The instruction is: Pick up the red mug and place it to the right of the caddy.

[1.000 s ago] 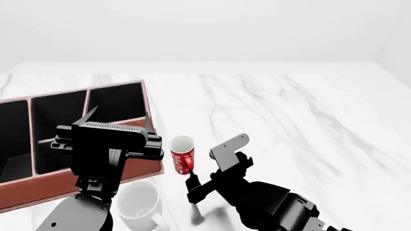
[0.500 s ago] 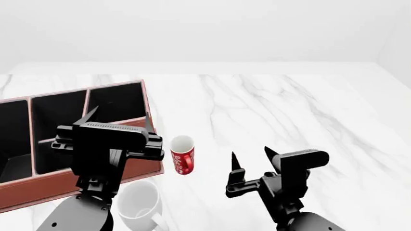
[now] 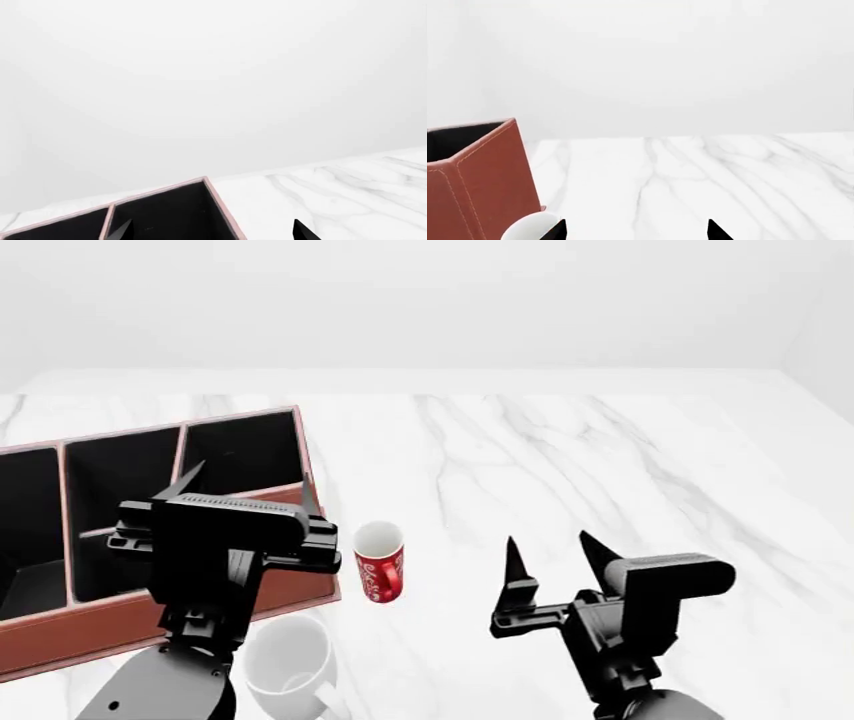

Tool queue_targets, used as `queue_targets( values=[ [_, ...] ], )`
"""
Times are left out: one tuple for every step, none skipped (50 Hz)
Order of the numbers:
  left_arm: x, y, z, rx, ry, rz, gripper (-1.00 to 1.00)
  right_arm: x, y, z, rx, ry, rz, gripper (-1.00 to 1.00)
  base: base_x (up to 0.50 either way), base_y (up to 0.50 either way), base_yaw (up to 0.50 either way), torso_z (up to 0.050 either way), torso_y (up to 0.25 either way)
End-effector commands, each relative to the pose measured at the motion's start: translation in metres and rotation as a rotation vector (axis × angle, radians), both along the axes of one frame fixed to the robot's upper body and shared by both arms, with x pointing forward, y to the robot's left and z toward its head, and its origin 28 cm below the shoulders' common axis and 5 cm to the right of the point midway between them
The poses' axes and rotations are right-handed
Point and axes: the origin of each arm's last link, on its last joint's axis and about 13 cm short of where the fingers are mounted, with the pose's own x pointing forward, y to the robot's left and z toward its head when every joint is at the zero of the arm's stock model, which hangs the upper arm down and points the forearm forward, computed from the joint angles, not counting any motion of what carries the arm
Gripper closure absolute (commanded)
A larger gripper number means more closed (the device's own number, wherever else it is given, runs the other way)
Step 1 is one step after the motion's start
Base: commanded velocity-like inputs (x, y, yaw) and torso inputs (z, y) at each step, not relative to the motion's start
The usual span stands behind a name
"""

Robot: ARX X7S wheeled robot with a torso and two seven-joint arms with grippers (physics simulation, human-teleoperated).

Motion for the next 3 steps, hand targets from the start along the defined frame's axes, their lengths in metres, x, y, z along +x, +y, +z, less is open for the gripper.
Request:
queue_targets(
  values=[
    [0.0000, 0.0000, -0.0001, -0.001, 0.001, 0.001, -1.00, -0.0002, -0.0011, 0.0024, 0.008, -0.009, -0.007, -1.00, 0.00, 0.00, 0.00, 0.000, 0.000],
    [0.0000, 0.0000, -0.0001, -0.001, 0.001, 0.000, -1.00, -0.0001, -0.0011, 0.0023, 0.007, -0.008, -0.006, -1.00, 0.00, 0.00, 0.00, 0.000, 0.000],
    [0.0001, 0.0000, -0.0001, -0.001, 0.001, 0.000, -1.00, -0.0001, -0.0010, 0.0020, 0.007, -0.008, -0.006, -1.00, 0.00, 0.00, 0.00, 0.000, 0.000]
  ],
)
